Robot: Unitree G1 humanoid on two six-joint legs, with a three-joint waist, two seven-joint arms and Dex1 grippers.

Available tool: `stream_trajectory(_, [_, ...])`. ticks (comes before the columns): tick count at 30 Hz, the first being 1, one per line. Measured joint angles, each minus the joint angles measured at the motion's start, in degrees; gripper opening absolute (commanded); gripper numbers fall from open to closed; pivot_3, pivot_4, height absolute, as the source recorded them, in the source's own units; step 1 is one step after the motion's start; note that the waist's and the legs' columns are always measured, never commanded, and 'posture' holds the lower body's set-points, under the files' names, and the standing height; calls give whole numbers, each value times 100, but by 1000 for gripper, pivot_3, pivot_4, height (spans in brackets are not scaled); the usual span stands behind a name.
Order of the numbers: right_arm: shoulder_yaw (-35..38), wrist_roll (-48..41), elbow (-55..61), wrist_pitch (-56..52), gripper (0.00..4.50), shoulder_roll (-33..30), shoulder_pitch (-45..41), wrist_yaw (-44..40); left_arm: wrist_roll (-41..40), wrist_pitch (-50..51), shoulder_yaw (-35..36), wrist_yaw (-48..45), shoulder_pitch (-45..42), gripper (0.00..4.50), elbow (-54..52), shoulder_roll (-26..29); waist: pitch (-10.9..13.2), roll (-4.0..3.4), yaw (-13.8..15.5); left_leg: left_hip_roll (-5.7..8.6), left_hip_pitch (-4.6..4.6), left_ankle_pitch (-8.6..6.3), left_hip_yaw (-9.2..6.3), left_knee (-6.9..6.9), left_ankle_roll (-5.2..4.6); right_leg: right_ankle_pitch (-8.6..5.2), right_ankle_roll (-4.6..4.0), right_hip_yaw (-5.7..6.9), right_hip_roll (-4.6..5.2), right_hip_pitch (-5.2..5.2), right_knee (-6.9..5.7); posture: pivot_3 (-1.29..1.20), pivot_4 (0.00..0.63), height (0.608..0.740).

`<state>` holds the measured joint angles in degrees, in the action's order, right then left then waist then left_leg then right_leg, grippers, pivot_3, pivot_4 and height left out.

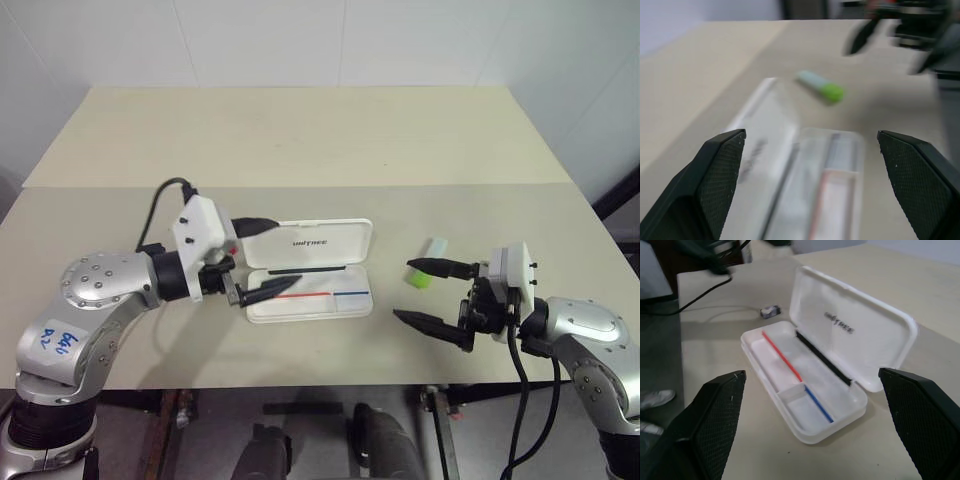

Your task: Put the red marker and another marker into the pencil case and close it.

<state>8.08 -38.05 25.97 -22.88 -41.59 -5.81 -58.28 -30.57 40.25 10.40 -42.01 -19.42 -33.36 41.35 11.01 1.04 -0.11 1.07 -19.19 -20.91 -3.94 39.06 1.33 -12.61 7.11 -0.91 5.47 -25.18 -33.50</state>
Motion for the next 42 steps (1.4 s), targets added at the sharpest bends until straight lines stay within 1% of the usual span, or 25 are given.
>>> stream_trajectory(5, [-113,-148,29,-4,4500,19,-638,-123,102,196,473,916,-63,4480,63,-125,0,0,5,0,1,5,-5,0,10,0,-1,1,-2,0,1,0,150,740])
stream_trajectory(10, [-290,-218,-39,-9,4500,130,-1008,-209,356,461,979,1808,-277,4480,418,-143,0,0,10,1,-1,6,-7,0,16,1,0,2,0,0,-2,0,150,740])
stream_trajectory(17, [-383,-156,-380,9,4500,183,-1324,-261,1032,497,975,2595,-344,4480,1292,-162,0,0,14,2,-6,2,-6,-3,22,4,4,4,2,-1,0,0,150,740])
stream_trajectory(20, [-446,-109,-442,35,4500,220,-1334,-285,1099,529,965,2832,-516,4480,1538,-437,0,0,31,2,-10,3,-7,-3,28,4,5,7,5,-2,2,0,150,740])
stream_trajectory(22, [-480,-88,-454,37,4500,261,-1330,-281,1168,526,911,3050,-664,4480,1794,-708,0,0,27,3,-11,13,-5,-3,50,5,6,6,6,-3,4,0,150,740])
stream_trajectory(26, [-501,-62,-454,38,4500,317,-1305,-214,1279,416,896,3505,-1177,4480,2600,-1296,1,4,41,3,-13,14,-5,-2,52,6,8,10,6,-4,3,0,150,740])
stream_trajectory(31, [-488,-11,-426,40,4500,322,-1204,-112,1298,283,1009,4042,-1773,4480,3387,-1888,1,5,40,4,-14,17,-4,-2,58,7,10,10,8,-5,5,0,150,740])
stream_trajectory(33, [-485,-9,-389,39,4500,323,-1133,-59,1296,269,1051,4190,-1868,4480,3624,-2069,1,5,22,4,-13,16,-1,-3,59,7,10,8,8,-6,5,0,150,740])
stream_trajectory(37, [-473,-9,-346,38,4500,322,-1045,33,1297,345,1031,4313,-1895,4480,4087,-2257,2,7,13,4,-15,17,0,-2,61,7,10,8,7,-9,3,0,150,740])
stream_trajectory(42, [-414,-11,-145,27,4500,320,-888,166,1293,813,1151,4714,-2061,4480,4160,-2330,2,8,25,4,-16,17,-1,-2,62,8,11,8,8,-10,3,0,150,740])
